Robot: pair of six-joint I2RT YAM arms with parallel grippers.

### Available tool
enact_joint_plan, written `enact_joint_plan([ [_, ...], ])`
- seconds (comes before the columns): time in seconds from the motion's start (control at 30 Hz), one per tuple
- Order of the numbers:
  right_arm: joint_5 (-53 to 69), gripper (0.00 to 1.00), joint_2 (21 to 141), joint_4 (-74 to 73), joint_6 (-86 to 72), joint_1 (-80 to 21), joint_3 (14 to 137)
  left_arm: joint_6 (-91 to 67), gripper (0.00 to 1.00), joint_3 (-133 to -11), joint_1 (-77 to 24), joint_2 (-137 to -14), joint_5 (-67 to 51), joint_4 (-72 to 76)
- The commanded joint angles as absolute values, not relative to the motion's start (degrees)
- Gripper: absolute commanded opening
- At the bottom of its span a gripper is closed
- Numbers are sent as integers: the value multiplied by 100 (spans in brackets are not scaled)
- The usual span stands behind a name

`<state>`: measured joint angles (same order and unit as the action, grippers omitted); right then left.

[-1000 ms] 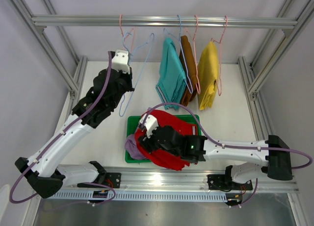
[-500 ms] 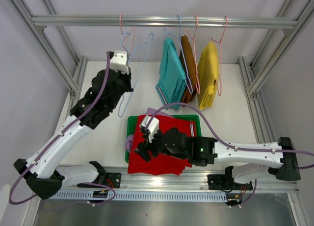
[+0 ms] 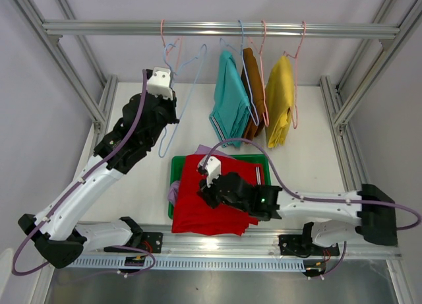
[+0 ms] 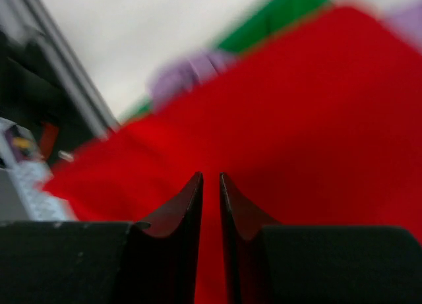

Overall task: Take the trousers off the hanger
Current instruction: Place the trousers in the bin.

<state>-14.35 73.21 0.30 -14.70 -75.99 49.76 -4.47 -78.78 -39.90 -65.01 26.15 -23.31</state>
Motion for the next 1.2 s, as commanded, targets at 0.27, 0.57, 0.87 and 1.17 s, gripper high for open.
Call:
enact_joint_plan([
  [0.27, -817, 16, 8851, 1056, -2461, -7172, 4069, -431, 1, -8147, -3990, -6390, 2417, -2241],
  [0.57, -1545, 22, 7586, -560, -1916, -7172, 5000, -431, 1, -8147, -3990, -6398, 2373, -2267],
  [0.87, -1801, 22, 7189, -501, -1811, -6698, 4579, -466, 1, -8156, -3990, -6442, 2294, -2294],
  [1.17, -1864, 21, 7769, -72, -1960, -6109, 4114, -457, 0, -8165, -3990, -6513, 2233, -2312],
])
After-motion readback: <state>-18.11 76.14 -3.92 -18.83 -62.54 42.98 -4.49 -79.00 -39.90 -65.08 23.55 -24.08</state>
